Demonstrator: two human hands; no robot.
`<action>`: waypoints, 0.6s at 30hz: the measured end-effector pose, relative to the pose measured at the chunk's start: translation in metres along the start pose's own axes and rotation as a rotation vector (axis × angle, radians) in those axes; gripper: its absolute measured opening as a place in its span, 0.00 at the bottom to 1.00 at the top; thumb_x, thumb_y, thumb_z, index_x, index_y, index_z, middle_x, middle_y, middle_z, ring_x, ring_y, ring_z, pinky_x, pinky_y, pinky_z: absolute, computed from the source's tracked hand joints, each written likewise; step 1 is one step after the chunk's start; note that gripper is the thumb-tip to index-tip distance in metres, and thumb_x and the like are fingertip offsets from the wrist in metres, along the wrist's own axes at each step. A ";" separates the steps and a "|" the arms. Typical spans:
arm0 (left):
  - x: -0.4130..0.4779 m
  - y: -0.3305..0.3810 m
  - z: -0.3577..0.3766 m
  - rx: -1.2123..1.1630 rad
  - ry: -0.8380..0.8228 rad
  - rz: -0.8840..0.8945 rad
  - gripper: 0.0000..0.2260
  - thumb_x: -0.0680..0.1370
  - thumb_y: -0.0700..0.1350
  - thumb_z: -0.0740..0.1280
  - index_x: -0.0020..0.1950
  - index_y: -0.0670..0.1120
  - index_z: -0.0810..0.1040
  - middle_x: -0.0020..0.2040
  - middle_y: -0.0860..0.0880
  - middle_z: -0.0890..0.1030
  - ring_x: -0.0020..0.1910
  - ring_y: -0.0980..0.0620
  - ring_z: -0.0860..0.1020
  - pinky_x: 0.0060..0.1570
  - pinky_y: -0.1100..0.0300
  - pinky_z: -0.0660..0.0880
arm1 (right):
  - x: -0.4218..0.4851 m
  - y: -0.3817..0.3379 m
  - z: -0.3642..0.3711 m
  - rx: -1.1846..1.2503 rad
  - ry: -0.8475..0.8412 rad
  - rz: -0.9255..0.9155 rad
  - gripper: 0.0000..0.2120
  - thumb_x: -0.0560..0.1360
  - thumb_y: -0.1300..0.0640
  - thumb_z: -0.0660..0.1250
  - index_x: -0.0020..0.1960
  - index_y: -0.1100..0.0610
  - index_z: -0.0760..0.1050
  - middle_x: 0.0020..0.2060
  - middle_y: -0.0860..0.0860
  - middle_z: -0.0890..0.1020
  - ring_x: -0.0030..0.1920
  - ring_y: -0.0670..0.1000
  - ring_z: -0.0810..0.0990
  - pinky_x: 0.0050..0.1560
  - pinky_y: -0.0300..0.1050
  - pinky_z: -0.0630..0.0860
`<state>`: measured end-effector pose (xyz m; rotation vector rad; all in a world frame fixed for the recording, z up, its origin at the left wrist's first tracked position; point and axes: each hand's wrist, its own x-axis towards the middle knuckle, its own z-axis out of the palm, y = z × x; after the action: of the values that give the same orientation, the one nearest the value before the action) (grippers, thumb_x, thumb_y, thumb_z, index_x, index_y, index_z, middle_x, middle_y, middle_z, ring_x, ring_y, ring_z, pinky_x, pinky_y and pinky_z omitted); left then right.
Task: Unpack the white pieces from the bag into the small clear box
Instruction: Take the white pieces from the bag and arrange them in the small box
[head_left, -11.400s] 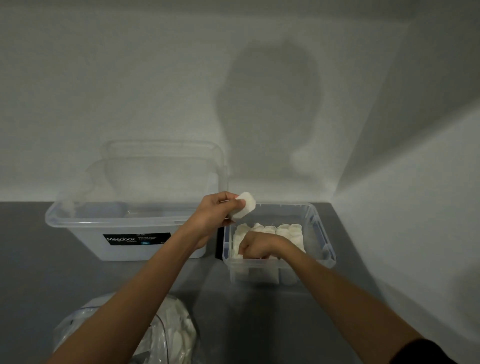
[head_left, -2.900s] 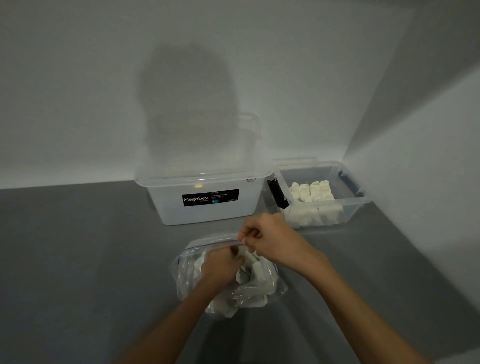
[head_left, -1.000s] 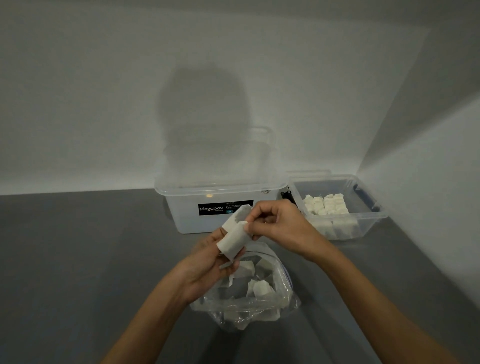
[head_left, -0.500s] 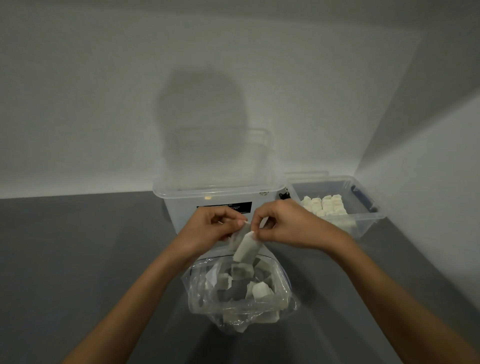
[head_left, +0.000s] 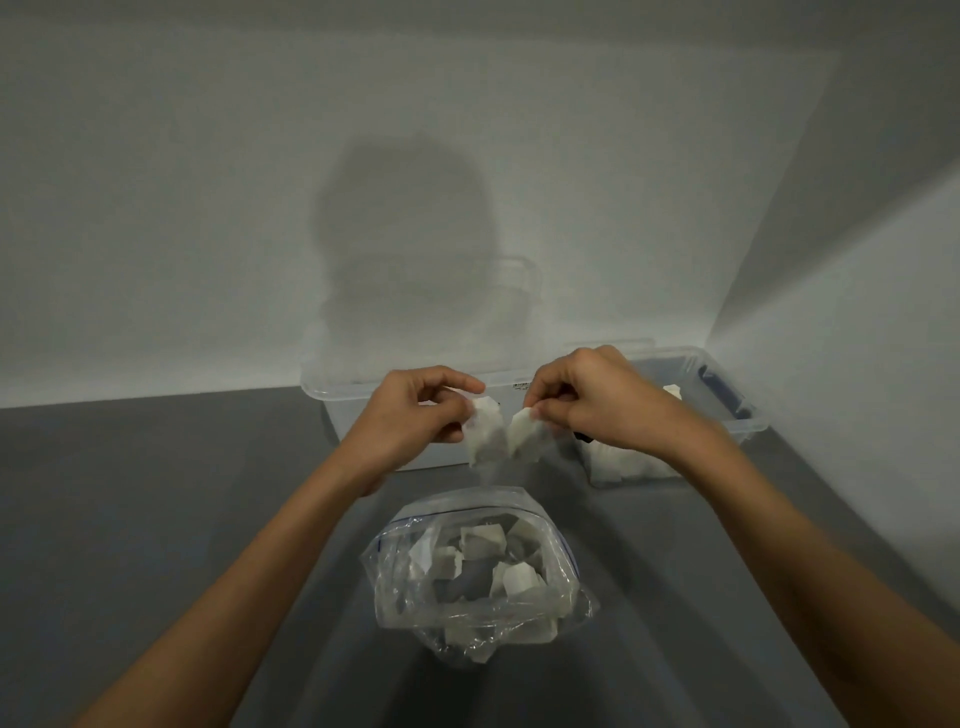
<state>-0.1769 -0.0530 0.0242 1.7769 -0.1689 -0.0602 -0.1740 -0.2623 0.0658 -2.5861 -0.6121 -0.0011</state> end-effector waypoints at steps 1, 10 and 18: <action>0.002 0.002 0.002 0.029 -0.009 -0.008 0.08 0.76 0.35 0.66 0.49 0.44 0.84 0.37 0.45 0.80 0.37 0.54 0.78 0.44 0.61 0.81 | 0.000 0.002 -0.003 -0.026 0.028 0.002 0.05 0.73 0.62 0.69 0.45 0.56 0.83 0.36 0.48 0.83 0.32 0.37 0.75 0.35 0.23 0.68; 0.043 0.042 0.052 0.283 -0.111 0.071 0.07 0.76 0.39 0.64 0.44 0.46 0.81 0.42 0.47 0.82 0.40 0.53 0.80 0.43 0.57 0.80 | -0.014 0.052 -0.078 0.023 0.271 0.129 0.08 0.73 0.67 0.65 0.43 0.55 0.78 0.31 0.44 0.80 0.27 0.41 0.80 0.33 0.27 0.75; 0.108 0.067 0.131 0.340 -0.126 0.204 0.04 0.76 0.40 0.67 0.46 0.47 0.82 0.38 0.51 0.82 0.35 0.59 0.79 0.34 0.65 0.75 | -0.017 0.128 -0.109 -0.021 0.290 0.190 0.10 0.72 0.68 0.64 0.44 0.55 0.79 0.32 0.47 0.81 0.30 0.44 0.81 0.35 0.32 0.78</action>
<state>-0.0928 -0.2097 0.0674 2.0856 -0.4736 0.0036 -0.1237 -0.4190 0.1025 -2.5859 -0.2617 -0.3159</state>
